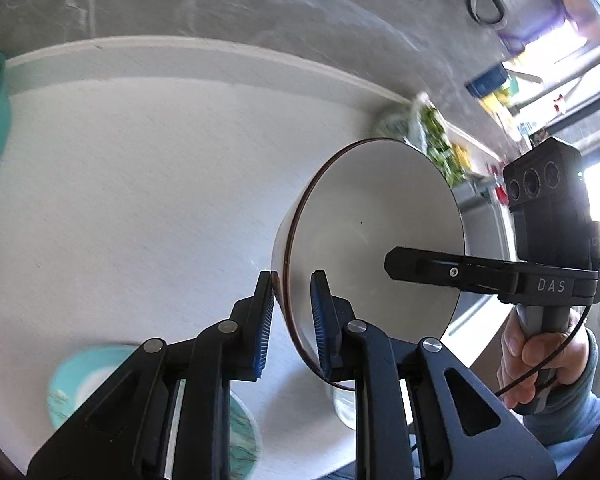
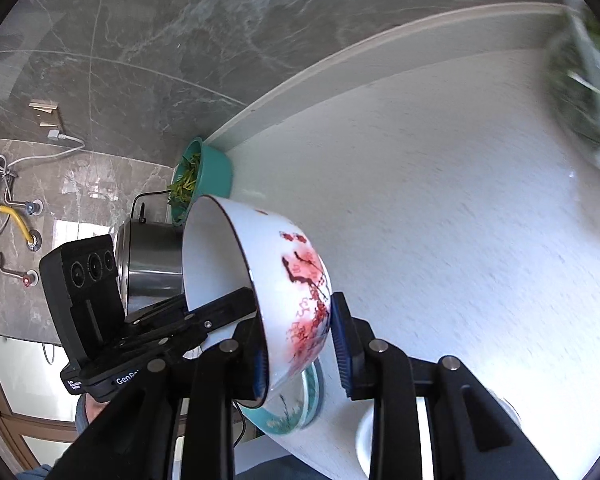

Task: Organize plates and bowls
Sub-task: 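Carry the red-flowered bowl with both tools over the white bowl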

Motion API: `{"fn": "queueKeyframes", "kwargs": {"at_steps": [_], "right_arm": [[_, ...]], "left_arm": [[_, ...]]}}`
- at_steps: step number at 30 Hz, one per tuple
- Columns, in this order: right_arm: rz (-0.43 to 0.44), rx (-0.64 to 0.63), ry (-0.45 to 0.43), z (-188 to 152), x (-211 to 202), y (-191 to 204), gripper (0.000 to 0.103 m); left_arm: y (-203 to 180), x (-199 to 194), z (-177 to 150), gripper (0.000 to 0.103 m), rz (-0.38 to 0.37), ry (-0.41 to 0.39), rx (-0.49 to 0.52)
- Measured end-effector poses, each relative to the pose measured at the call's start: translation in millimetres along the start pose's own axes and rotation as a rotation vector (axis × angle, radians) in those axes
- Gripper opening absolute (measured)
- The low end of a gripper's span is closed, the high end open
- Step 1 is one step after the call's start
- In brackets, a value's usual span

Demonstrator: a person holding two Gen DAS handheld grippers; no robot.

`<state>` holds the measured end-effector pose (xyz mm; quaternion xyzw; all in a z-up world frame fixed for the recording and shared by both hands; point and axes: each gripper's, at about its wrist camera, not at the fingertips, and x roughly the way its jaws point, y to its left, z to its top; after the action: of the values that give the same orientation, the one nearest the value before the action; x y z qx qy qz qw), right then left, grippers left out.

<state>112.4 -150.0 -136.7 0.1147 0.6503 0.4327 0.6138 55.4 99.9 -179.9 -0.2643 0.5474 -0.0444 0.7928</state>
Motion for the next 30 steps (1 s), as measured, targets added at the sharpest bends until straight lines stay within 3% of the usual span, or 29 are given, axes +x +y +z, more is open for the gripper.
{"fn": "queueKeyframes", "kwargs": {"at_steps": [12,23,30], "right_arm": [[-0.014,0.063,-0.004,-64.6,-44.5,-59.3,0.031],[-0.058,0.06,0.052,-102.1,-42.2,-85.8,0.031],[-0.098,0.06,0.051,-111.9,-39.5,-98.6,0.03]], "left_arm": [[-82.9,59.0,-72.2,0.017,-0.018,0.092,0.022],[-105.8,103.0,-127.3,0.017,0.024,0.155,0.02],[-108.4,123.3,-141.6,0.017,0.048,0.173,0.034]]}}
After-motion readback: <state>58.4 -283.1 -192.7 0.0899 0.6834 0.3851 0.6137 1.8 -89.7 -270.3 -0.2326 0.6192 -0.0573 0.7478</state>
